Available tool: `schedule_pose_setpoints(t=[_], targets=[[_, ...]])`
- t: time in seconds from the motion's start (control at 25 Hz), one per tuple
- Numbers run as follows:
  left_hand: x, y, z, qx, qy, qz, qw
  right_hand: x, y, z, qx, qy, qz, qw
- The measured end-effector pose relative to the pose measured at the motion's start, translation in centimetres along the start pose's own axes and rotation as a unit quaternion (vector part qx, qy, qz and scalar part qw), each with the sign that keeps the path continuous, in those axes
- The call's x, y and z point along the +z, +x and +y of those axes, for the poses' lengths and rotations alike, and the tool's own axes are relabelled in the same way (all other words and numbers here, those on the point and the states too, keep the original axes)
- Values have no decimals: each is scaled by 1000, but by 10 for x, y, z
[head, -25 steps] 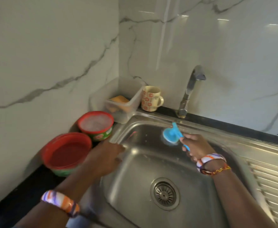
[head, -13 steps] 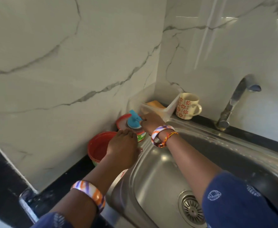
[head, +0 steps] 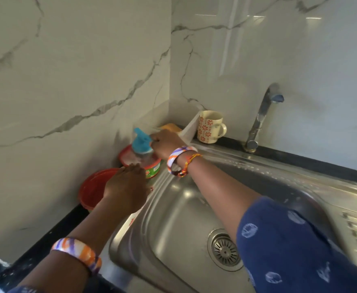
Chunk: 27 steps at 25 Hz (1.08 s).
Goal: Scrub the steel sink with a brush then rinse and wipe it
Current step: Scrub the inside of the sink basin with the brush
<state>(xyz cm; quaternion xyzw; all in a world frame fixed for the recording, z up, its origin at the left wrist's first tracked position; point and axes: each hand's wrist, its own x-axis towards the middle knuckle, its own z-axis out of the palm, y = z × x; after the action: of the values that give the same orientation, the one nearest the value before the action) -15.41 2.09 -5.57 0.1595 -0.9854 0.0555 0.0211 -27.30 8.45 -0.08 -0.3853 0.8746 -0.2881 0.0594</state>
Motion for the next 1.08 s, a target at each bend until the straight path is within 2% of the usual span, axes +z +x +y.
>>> schedule_pose_setpoints(t=[0.08, 0.2, 0.28, 0.32, 0.44, 0.52, 0.68, 0.76, 0.88, 0.96, 1.0, 1.08], targets=[[-4, -1, 0, -4, -6, -3, 1000, 6, -13, 10, 13, 41, -5, 999], [-16, -4, 12, 6, -24, -7, 1000, -25, -44, 21, 96, 272, 39, 957], [-23, -10, 33, 72, -32, -36, 996, -61, -73, 40, 153, 335, 57, 928], [-25, -14, 46, 125, -31, -69, 989, -80, -90, 52, 164, 330, 62, 928], [-26, -28, 90, 252, -48, -185, 949, -136, -155, 95, 203, 267, 81, 938], [-22, -36, 123, 329, -45, -212, 919, -166, -204, 125, 261, 204, 75, 940], [-10, -60, 186, 422, -60, -230, 875, -185, -288, 149, 371, 50, -77, 924], [-5, -73, 205, 428, -85, -244, 866, -179, -308, 147, 368, 66, -130, 918], [2, -95, 214, 393, -119, -250, 877, -162, -320, 140, 334, 59, -225, 913], [12, -107, 212, 343, -143, -252, 894, -152, -321, 145, 299, -70, -286, 908], [15, -112, 210, 318, -150, -256, 901, -149, -317, 152, 270, -164, -288, 904], [19, -117, 206, 288, -175, -266, 903, -148, -297, 172, 225, -315, -241, 890]])
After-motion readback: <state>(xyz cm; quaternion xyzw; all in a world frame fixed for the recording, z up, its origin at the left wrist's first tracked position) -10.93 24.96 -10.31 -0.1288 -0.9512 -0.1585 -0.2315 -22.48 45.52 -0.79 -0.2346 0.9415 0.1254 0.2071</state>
